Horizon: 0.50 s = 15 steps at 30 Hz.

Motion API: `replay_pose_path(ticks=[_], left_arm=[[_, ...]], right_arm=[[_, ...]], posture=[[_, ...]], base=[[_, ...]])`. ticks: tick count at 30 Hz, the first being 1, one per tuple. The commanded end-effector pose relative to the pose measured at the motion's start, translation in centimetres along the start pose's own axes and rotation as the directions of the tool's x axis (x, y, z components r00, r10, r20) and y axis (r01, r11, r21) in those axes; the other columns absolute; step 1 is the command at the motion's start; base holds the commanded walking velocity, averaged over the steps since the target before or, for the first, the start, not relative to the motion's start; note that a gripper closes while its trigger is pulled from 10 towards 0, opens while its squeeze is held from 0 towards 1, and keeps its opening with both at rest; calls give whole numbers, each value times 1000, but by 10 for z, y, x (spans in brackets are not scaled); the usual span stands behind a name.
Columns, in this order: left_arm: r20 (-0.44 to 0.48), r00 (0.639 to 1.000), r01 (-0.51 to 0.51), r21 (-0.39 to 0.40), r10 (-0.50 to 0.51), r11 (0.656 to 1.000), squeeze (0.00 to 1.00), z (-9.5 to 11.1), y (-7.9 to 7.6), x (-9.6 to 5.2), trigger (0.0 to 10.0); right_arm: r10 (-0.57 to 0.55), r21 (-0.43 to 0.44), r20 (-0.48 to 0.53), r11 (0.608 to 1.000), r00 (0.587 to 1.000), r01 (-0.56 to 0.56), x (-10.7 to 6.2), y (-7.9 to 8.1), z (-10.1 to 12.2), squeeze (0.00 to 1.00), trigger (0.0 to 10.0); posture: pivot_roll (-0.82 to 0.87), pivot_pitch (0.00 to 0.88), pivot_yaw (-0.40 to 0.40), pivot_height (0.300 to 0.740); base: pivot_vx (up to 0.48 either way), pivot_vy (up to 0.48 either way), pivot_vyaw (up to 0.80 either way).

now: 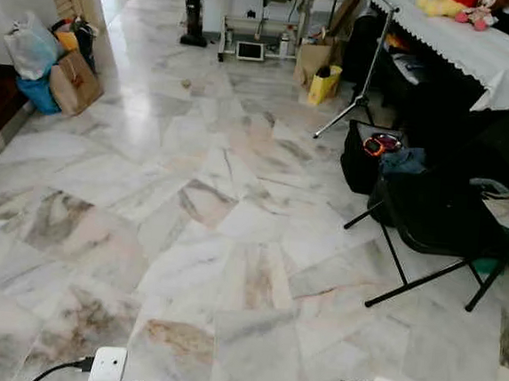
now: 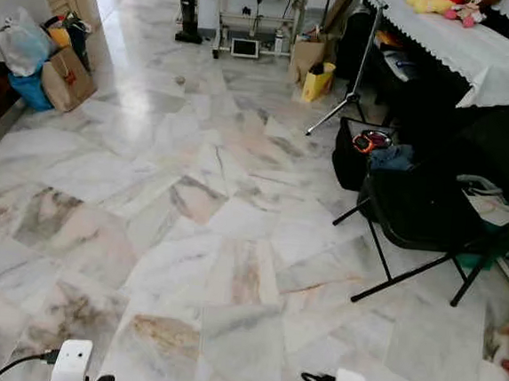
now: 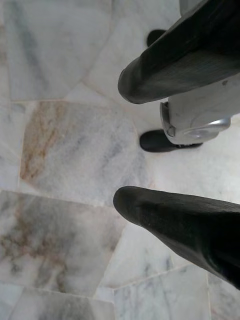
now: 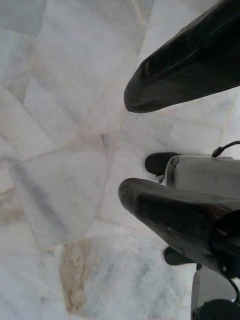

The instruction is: Hang keys on a hook

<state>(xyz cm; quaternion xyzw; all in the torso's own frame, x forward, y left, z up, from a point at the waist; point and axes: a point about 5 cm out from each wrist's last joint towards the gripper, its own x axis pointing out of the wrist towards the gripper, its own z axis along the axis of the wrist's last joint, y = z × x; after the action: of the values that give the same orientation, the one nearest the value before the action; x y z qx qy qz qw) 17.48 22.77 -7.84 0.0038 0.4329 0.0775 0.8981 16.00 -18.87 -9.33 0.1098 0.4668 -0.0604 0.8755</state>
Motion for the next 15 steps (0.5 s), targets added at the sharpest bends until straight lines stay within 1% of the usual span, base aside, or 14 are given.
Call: replay_pose_path(ticks=[1, 5, 6, 7, 8, 10, 11, 12, 13, 15], left_arm=[[-4, 1000, 13, -20, -13, 1000, 0, 0, -3, 0, 10000], [-3, 1000, 17, -11, -17, 1000, 0, 0, -5, 1, 10000], [1, 1000, 30, 16, -30, 999, 0, 2, -7, 1, 10000], [2, 999, 34, 25, -34, 999, 0, 2, -8, 1, 10000], [1, 999, 33, 27, -33, 999, 0, 2, -9, 2, 10000], [7, 1000, 26, 1, -26, 1000, 0, 3, -9, 2, 10000], [7, 1000, 26, 1, -26, 1000, 0, 3, -9, 2, 10000], [4, 1000, 26, 8, -26, 1000, 0, 3, -9, 2, 10000], [4, 1000, 26, 8, -26, 1000, 0, 3, -9, 2, 10000], [-6, 1000, 29, 23, -29, 999, 0, 3, -9, 2, 10000]], right_arm=[[-32, 5, -1, 999, 999, 32, -1, -8, 1, 0, 10000], [-28, -7, -5, 1000, 1000, 28, -1, -4, -3, 0, 10000], [-36, 8, 1, 999, 999, 36, -1, -2, -3, 0, 10000], [-38, 15, 5, 999, 999, 38, -1, -2, -2, 0, 10000], [-38, 20, 8, 999, 999, 38, 0, -2, -2, 0, 10000], [-26, 22, 14, 999, 1000, 26, 1, 2, 1, 0, 10000], [-26, 22, 14, 999, 1000, 26, 1, 2, 1, 0, 10000], [-13, 24, 20, 1000, 1000, 12, 1, 7, 2, 0, 10000], [-13, 24, 20, 1000, 1000, 12, 1, 7, 2, 0, 10000], [3, 26, 32, 1000, 999, -4, 3, 12, 6, 0, 10000]], posture=[[71, 0, -49, 740], [71, 0, -49, 740], [69, 0, -53, 740], [70, 0, -56, 740], [70, 0, -56, 740], [65, 0, -55, 740], [65, 0, -55, 740], [60, 0, -51, 740], [60, 0, -51, 740], [57, 0, -44, 740]], base=[[0, 0, -800], [0, 0, -800], [0, 0, -800], [0, 0, -800], [0, 0, -800], [0, 0, -800], [0, 0, -800], [0, 0, -800], [0, 0, -800], [0, 0, -800]])
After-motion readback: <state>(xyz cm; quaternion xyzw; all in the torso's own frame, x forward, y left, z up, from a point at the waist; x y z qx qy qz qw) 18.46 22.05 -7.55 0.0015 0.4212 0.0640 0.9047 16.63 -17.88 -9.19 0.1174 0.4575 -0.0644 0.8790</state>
